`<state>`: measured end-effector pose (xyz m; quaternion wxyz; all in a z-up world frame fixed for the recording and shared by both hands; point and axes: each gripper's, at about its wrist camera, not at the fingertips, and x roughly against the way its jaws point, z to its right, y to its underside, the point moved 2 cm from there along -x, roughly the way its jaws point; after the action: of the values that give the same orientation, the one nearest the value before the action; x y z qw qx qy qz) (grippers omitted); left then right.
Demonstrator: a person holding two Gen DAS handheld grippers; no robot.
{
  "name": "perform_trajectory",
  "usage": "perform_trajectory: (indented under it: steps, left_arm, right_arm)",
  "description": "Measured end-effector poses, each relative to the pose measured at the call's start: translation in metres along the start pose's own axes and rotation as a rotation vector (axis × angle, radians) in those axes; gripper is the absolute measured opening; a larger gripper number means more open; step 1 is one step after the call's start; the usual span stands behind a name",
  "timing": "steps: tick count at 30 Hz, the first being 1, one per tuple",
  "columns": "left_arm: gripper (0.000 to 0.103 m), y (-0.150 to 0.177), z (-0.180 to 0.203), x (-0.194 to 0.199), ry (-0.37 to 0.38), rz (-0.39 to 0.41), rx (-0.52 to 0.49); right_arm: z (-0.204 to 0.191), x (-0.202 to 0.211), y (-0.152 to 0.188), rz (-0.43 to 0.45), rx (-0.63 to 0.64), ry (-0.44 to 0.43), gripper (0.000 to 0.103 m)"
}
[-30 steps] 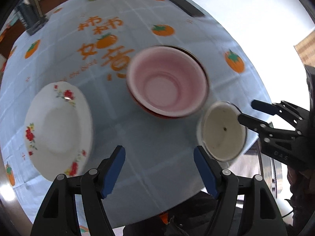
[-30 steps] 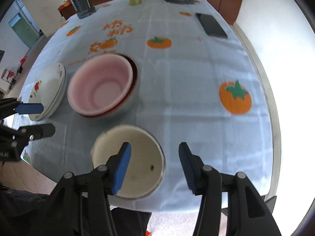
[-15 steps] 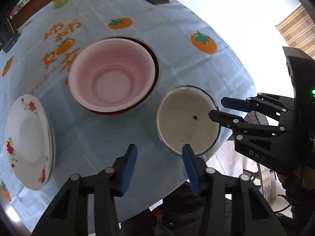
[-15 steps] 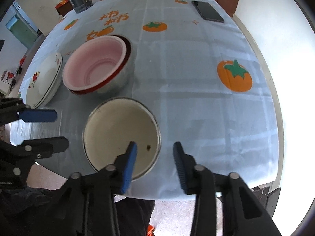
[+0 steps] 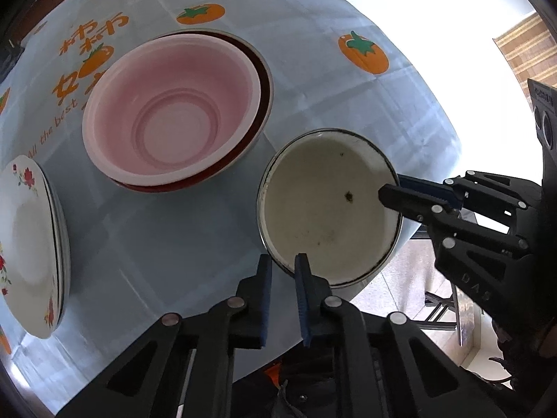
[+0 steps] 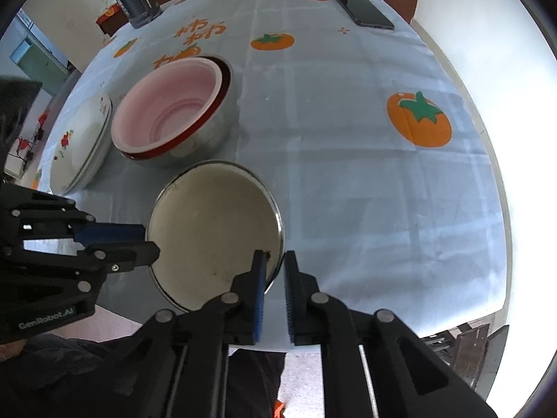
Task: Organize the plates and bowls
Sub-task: 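Close both grippers on the rim of the cream enamel bowl, then lift the cream enamel bowl and carry it over the steel bowl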
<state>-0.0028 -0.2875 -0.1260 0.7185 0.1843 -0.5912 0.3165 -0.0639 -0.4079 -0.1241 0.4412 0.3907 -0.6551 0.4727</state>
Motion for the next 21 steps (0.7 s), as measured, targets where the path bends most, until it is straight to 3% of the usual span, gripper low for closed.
perform_trajectory:
  steps: [2, 8, 15, 21]
  left_arm:
    - [0.001, 0.000, 0.001, 0.003, 0.006, 0.007, -0.010]
    - [0.001, 0.000, 0.014, 0.012, 0.021, 0.034, -0.076]
    - [0.002, -0.001, -0.009, 0.015, 0.010, 0.043, 0.024]
    - [0.025, 0.001, -0.010, -0.007, 0.071, -0.033, 0.062]
  right_arm:
    - [0.001, 0.002, -0.001, 0.005, -0.002, -0.001, 0.009]
    - [-0.008, 0.010, -0.006, 0.007, 0.017, -0.035, 0.008]
    - [-0.005, 0.000, -0.005, -0.017, 0.014, -0.015, 0.008]
    - [-0.001, -0.004, -0.005, -0.023, 0.003, -0.015, 0.008]
